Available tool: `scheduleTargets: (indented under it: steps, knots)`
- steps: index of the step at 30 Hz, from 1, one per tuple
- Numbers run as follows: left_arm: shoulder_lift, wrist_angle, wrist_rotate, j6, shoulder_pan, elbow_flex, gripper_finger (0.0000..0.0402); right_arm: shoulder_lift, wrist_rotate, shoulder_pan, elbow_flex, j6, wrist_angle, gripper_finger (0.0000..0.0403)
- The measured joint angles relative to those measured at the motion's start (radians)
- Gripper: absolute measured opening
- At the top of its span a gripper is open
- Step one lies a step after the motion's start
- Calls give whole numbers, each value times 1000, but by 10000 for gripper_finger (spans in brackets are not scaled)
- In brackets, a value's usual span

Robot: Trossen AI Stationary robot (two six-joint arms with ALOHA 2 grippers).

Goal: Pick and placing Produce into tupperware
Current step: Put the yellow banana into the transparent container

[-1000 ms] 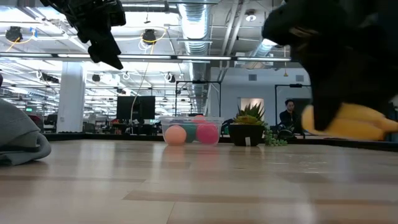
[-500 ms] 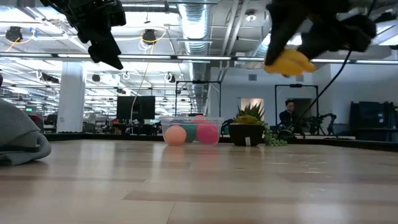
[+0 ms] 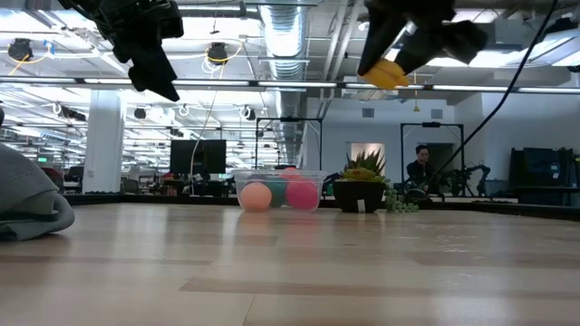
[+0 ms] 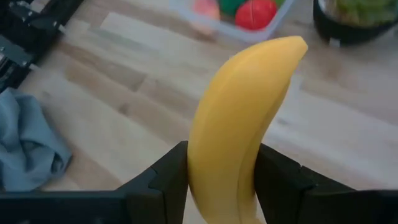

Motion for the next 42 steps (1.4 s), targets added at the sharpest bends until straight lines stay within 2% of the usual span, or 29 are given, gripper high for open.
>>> scheduleTargets:
  steps: [9, 15, 24, 34, 42]
  knots:
    - [0, 0, -3, -28, 0, 0, 284, -4, -13, -155, 0, -276, 123, 172]
    - [0, -2, -2, -39, 0, 0, 284, -3, -62, -280, 0, -444, 195, 183]
    - [0, -2, -2, -45, 0, 0, 284, -3, -146, -448, 0, -650, 281, 172]
    - [0, -2, -19, -45, 0, 0, 284, -2, -232, -574, 0, -779, 362, 179]
    - [0, -2, -43, -47, 0, 0, 284, -2, -271, -610, 0, -812, 394, 178]
